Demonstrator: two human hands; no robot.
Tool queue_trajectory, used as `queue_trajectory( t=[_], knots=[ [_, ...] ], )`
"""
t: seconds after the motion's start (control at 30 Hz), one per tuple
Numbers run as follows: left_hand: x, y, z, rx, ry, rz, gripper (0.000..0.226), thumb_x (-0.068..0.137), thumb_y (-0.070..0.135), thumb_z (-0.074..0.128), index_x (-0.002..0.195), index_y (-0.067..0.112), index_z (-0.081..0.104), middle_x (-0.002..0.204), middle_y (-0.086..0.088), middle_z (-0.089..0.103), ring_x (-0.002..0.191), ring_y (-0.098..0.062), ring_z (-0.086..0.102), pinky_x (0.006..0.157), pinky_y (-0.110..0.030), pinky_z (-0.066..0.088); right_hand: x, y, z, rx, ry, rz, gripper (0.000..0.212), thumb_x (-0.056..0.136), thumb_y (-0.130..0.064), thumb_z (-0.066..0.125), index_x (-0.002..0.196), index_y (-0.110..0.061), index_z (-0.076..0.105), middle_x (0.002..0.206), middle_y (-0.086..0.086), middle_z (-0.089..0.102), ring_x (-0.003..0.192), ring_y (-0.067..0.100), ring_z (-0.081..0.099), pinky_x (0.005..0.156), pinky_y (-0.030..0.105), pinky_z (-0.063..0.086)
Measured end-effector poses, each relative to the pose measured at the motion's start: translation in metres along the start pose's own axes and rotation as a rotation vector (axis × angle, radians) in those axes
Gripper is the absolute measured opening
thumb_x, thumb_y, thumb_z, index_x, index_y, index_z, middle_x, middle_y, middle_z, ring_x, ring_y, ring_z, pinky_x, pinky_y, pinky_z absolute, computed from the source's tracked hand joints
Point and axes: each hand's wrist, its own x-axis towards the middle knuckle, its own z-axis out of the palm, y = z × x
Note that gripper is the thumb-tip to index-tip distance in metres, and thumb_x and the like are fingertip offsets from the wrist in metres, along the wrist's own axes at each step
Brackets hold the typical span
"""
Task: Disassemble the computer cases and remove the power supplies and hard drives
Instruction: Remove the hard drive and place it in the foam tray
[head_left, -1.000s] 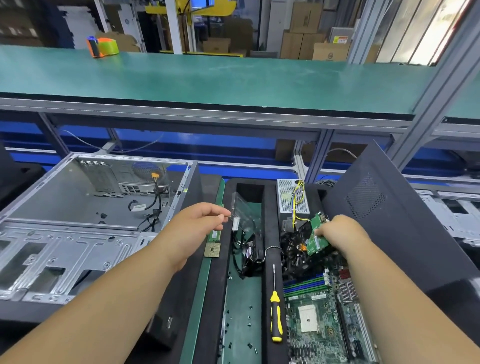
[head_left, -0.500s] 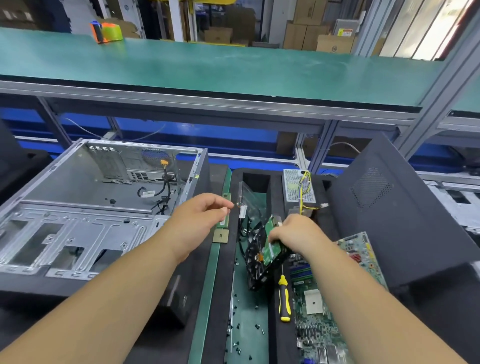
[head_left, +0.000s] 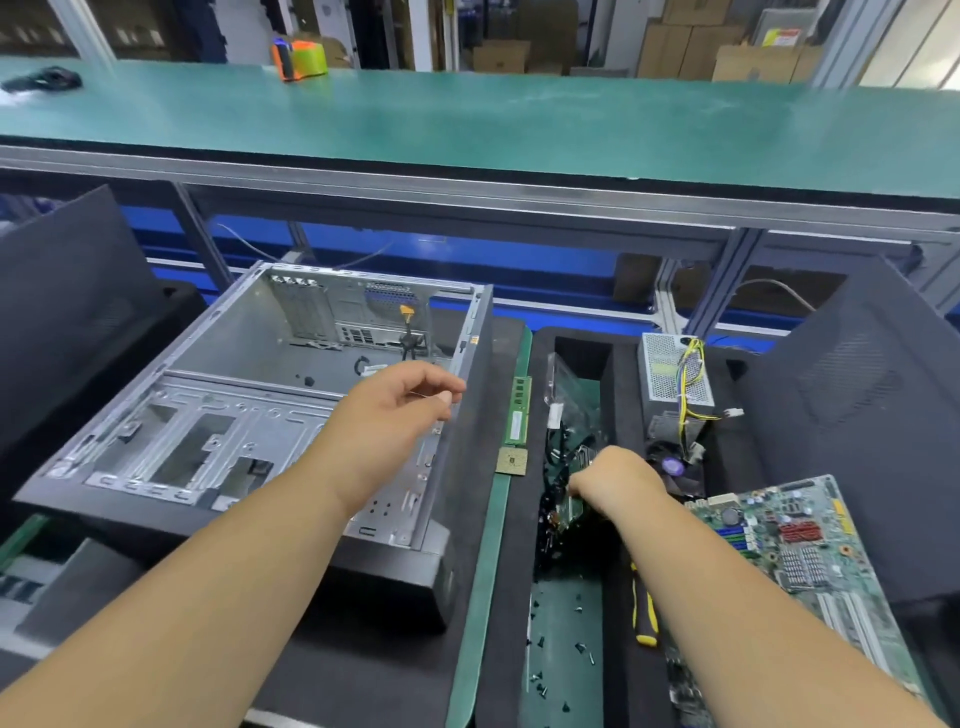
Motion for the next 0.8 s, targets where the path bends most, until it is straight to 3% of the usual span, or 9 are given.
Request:
queue_trajectory(
  t=[0.13, 0.23, 0.33, 0.4, 0.47, 0.6, 0.7, 0.8],
  knots=[
    [0.001, -0.003, -0.009, -0.007, 0.024, -0.014, 0.025, 0.096, 0.013, 0.058, 0.094, 0.031, 0.075, 0.096, 0.009, 0.073, 0.091, -0.005, 0.068, 0.081, -0.016, 0.045, 0.002, 0.002, 0.006, 0.027, 0.035, 0.019, 0.021, 0.078, -0.026, 0.066, 0.074, -0.017, 0.047, 0.074, 0.001, 0.056, 0.063, 0.018, 0.052, 0.051, 0.026, 0.035],
    [0.001, -0.003, -0.01, -0.019, 0.031, -0.007, 0.026, 0.095, 0.012, 0.059, 0.092, 0.032, 0.075, 0.095, 0.009, 0.073, 0.089, -0.004, 0.068, 0.081, -0.018, 0.045, 0.002, 0.003, 0.003, -0.035, -0.006, 0.038, 0.016, 0.084, -0.023, 0.062, 0.076, -0.014, 0.052, 0.083, 0.002, 0.06, 0.071, 0.021, 0.057, 0.058, 0.027, 0.041],
    [0.002, -0.002, -0.007, -0.017, 0.024, 0.002, 0.029, 0.095, 0.013, 0.059, 0.089, 0.036, 0.075, 0.095, 0.01, 0.073, 0.088, -0.003, 0.068, 0.078, -0.017, 0.044, 0.001, 0.004, -0.006, -0.162, -0.12, 0.066, 0.017, 0.094, -0.019, 0.051, 0.101, -0.011, 0.064, 0.113, 0.007, 0.063, 0.093, 0.028, 0.056, 0.077, 0.03, 0.044],
    [0.003, 0.0, -0.005, -0.021, 0.014, 0.01, 0.03, 0.095, 0.013, 0.058, 0.088, 0.036, 0.075, 0.094, 0.011, 0.074, 0.088, -0.003, 0.067, 0.078, -0.016, 0.044, -0.002, 0.009, -0.009, -0.167, -0.103, 0.044, 0.026, 0.096, -0.017, 0.049, 0.115, -0.009, 0.065, 0.121, 0.01, 0.063, 0.104, 0.03, 0.06, 0.079, 0.032, 0.044],
    [0.003, 0.001, -0.005, -0.025, 0.004, 0.017, 0.03, 0.095, 0.013, 0.059, 0.088, 0.038, 0.074, 0.094, 0.01, 0.073, 0.088, -0.003, 0.067, 0.079, -0.016, 0.043, -0.006, 0.012, -0.011, -0.08, 0.003, 0.004, 0.026, 0.095, -0.019, 0.05, 0.113, -0.008, 0.065, 0.118, 0.014, 0.064, 0.108, 0.032, 0.062, 0.075, 0.032, 0.043],
    [0.003, 0.002, -0.015, -0.02, -0.022, 0.022, 0.027, 0.095, 0.017, 0.06, 0.09, 0.04, 0.074, 0.096, 0.005, 0.073, 0.092, -0.006, 0.068, 0.083, -0.021, 0.045, -0.018, -0.005, -0.028, 0.003, 0.042, -0.047, 0.022, 0.092, -0.031, 0.056, 0.101, -0.01, 0.053, 0.116, 0.015, 0.057, 0.091, 0.03, 0.057, 0.071, 0.032, 0.042],
    [0.005, 0.0, -0.032, -0.039, -0.011, 0.017, 0.026, 0.095, 0.014, 0.06, 0.09, 0.035, 0.075, 0.096, 0.005, 0.073, 0.091, -0.009, 0.069, 0.08, -0.021, 0.046, -0.031, -0.032, -0.039, 0.126, 0.052, -0.14, 0.032, 0.093, -0.038, 0.055, 0.107, -0.01, 0.058, 0.106, 0.009, 0.06, 0.088, 0.025, 0.059, 0.071, 0.034, 0.046],
    [0.01, -0.004, -0.058, -0.057, 0.016, 0.014, 0.023, 0.095, 0.011, 0.059, 0.093, 0.028, 0.075, 0.097, 0.003, 0.074, 0.091, -0.012, 0.069, 0.081, -0.021, 0.049, -0.046, -0.063, -0.041, 0.258, 0.063, -0.218, 0.035, 0.098, -0.044, 0.05, 0.107, -0.013, 0.063, 0.084, 0.004, 0.063, 0.073, 0.019, 0.058, 0.062, 0.03, 0.041]
  ],
)
